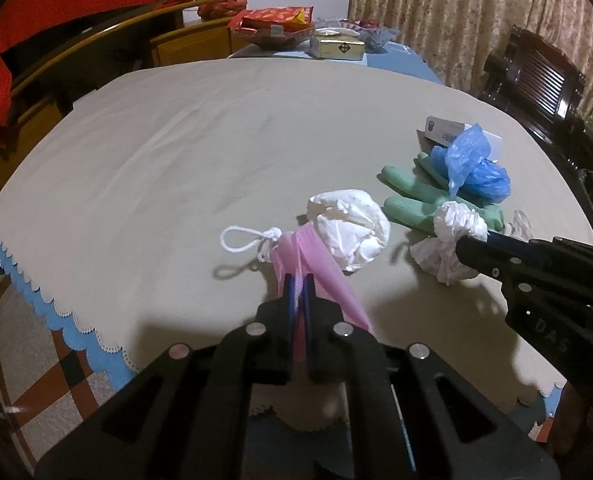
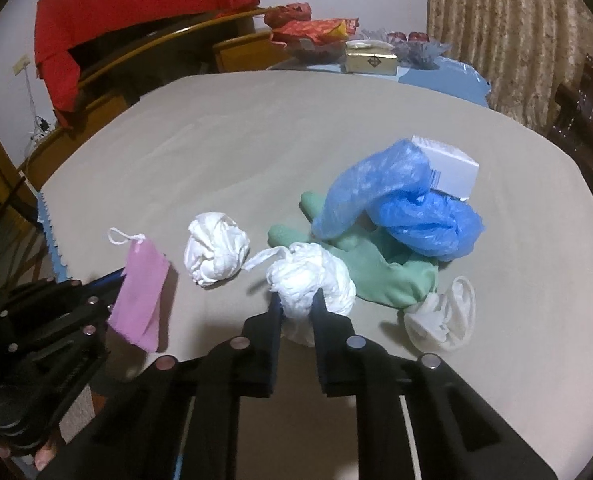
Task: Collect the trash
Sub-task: 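Grasp the pink mask with the left tool while the right grasps a white tissue, then carry the pink mask and white tissue to the black bin and release both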
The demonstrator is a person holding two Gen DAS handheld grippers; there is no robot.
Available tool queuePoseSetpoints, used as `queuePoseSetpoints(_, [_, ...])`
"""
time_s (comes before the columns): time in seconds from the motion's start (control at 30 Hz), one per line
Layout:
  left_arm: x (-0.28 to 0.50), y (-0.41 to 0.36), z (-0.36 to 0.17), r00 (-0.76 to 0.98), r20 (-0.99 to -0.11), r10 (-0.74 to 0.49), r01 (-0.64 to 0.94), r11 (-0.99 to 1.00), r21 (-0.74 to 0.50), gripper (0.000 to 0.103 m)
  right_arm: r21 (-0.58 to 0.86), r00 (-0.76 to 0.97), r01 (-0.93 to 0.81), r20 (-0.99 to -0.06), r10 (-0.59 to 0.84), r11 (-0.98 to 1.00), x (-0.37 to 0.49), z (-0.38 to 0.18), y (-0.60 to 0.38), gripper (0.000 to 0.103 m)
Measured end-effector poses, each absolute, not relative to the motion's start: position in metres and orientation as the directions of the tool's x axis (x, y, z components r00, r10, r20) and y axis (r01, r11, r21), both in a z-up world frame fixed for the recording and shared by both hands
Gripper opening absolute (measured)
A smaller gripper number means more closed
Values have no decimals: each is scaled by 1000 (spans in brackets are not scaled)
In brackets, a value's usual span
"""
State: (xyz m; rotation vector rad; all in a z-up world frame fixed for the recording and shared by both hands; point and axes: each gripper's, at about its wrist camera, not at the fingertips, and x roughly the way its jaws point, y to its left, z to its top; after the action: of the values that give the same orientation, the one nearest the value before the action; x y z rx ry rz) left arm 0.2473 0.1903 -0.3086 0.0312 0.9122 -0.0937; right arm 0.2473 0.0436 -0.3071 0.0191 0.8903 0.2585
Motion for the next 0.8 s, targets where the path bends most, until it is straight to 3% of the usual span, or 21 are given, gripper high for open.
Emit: queuePoseSetpoints(0.8, [219, 106, -249, 654, -749, -103, 154, 988, -2, 4, 183, 677, -171, -692, 251, 968, 206, -239, -48, 14])
